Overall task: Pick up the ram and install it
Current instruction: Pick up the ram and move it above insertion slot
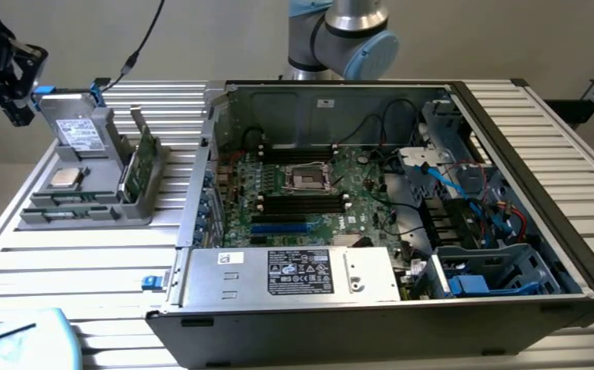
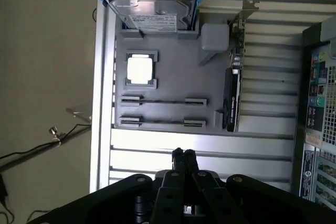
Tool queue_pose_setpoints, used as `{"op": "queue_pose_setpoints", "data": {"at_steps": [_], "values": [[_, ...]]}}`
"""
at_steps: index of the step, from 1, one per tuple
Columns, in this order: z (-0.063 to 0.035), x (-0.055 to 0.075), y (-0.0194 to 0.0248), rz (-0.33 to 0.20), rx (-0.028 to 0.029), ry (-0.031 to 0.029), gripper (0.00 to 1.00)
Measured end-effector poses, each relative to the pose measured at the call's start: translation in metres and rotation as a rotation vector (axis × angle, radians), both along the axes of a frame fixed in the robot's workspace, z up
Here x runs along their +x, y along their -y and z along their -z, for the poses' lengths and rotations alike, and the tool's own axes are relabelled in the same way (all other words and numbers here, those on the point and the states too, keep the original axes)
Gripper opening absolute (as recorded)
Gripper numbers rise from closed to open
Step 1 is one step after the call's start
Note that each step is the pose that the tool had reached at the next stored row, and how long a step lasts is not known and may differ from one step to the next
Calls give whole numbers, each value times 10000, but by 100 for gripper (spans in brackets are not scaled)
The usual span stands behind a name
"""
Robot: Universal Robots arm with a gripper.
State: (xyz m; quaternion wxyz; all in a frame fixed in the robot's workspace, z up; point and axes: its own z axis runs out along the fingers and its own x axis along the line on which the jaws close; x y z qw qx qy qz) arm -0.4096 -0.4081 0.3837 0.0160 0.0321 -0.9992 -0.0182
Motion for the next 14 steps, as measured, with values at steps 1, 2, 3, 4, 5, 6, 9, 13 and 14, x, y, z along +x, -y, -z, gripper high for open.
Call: {"op": "queue_pose_setpoints", "data": {"at_steps": [1, 2, 3, 4, 5, 6, 9, 13, 14], "values": [[0, 0, 0, -186, 0, 0, 10], [1, 0, 0, -364, 0, 0, 10], [1, 0, 0, -545, 0, 0, 10], [1, 0, 0, -725, 0, 0, 10], [1, 0, 0, -905, 0, 0, 10], [2, 0, 0, -1090, 0, 0, 10], [4, 0, 0, -1635, 0, 0, 10], [7, 0, 0, -2360, 0, 0, 10], [10, 0, 0, -2539, 1, 0, 10]]}}
